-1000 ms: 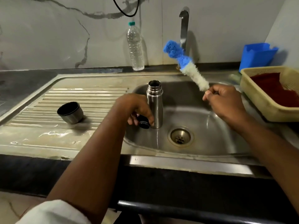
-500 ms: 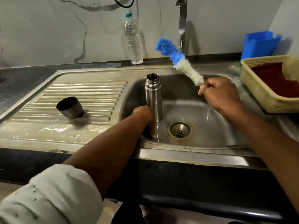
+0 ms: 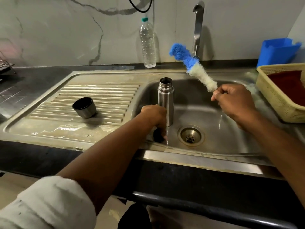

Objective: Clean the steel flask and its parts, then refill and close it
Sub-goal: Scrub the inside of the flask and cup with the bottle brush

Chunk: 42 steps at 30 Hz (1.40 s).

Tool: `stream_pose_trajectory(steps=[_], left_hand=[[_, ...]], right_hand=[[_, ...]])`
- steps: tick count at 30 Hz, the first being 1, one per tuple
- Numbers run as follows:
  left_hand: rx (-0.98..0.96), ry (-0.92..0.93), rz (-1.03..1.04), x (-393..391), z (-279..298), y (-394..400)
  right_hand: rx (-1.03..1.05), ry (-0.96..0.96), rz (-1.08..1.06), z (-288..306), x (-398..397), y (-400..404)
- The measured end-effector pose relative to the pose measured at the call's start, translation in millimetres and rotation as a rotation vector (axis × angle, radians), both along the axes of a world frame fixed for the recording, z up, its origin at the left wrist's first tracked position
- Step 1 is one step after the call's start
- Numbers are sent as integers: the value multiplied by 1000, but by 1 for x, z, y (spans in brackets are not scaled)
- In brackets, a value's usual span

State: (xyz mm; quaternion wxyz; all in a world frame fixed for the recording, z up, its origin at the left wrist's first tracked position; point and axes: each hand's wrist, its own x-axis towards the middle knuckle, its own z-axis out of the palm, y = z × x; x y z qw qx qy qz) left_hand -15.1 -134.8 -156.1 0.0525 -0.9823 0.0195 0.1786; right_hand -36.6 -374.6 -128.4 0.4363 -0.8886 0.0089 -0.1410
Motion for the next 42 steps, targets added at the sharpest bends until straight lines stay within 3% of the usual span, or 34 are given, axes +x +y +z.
stream_pose_trajectory(steps=[3,8,11,14,17,21,23,29,33,38,42], left_hand=[[-157,-184,6,-14,17,17],[-434,-650,112,-47,54,63],[-476,-806,192,-63,67,91],[-388,-914,250,-78,72,118],[-230,-914,346,-89,75,141],[-105,-639,573,-93,71,163],[-133,-551,634,-94,66,168],[-330,-677,601,-85,57,170],[-631,-779,528,-68,71,141],[-1304,-820,447,-29,84,98],[-1713,-702,318,8,97,57]], right_hand=[[-6,4,20,3,-3,1],[-18,21,44,8,-9,3],[-11,36,34,10,-12,3],[-8,41,25,9,-12,3],[-16,50,31,4,-10,3],[-5,58,38,0,-6,2],[-7,59,36,0,-5,2],[-33,57,22,1,-5,2],[-16,42,40,3,-6,2],[108,-27,81,7,-6,0],[194,-127,135,12,-6,-1]])
